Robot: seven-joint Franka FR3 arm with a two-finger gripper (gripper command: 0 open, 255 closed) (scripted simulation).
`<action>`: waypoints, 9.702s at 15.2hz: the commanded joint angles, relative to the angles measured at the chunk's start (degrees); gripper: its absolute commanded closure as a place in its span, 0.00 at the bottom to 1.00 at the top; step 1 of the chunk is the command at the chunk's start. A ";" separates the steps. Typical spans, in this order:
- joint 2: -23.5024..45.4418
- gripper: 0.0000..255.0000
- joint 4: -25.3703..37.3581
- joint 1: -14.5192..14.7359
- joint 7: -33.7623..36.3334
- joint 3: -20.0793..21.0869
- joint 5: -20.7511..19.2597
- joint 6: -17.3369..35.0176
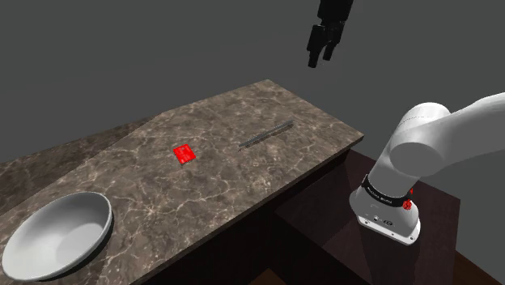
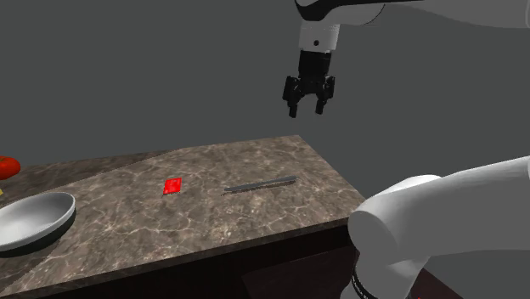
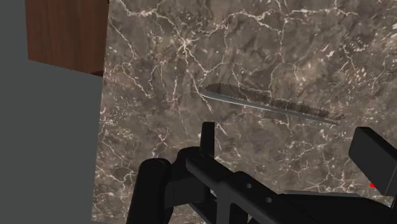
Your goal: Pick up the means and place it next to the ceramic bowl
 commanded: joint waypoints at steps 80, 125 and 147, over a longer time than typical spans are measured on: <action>24.64 1.00 5.80 22.48 -56.72 -4.38 -6.97 15.40; 69.67 1.00 46.83 36.62 -29.48 9.60 -6.62 18.15; 71.60 0.00 42.87 36.63 -29.12 9.43 -6.99 24.02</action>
